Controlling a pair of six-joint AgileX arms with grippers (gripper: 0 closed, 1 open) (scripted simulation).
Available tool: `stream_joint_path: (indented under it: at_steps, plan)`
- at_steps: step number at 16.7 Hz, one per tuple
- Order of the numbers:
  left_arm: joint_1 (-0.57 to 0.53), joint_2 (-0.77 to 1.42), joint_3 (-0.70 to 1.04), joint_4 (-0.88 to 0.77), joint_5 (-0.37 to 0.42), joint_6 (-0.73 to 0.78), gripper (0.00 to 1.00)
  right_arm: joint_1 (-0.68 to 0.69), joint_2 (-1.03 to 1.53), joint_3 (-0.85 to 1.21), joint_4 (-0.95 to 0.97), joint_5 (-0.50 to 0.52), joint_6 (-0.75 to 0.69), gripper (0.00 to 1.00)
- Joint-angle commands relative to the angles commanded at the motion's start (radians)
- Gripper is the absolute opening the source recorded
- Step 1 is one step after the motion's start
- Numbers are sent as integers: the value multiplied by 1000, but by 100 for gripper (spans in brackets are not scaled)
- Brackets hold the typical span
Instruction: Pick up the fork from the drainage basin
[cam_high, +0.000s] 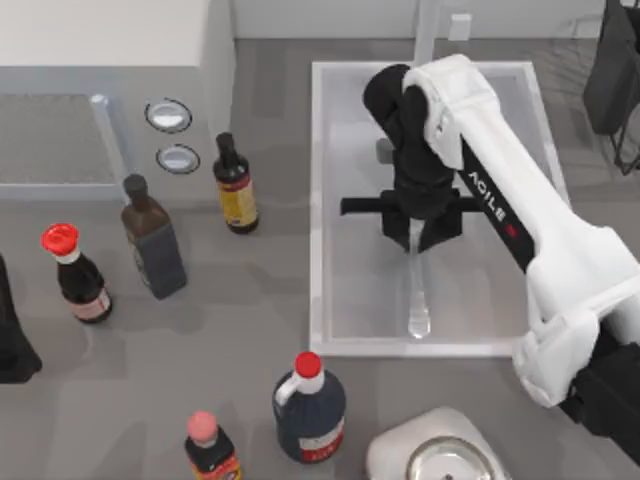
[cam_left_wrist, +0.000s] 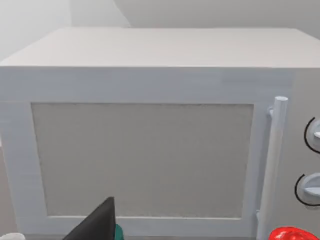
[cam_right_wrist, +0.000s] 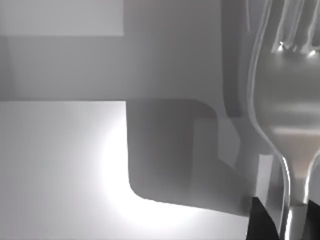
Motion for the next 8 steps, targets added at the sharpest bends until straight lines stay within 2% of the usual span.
stream_joint_path:
  at_steps: [3, 8]
  plan:
    - [0, 0, 0, 0, 0, 0, 100, -1, -99, -101, 12, -2, -1, 0]
    - [0, 0, 0, 0, 0, 0, 100, -1, -392, -438, 39, -6, -1, 0]
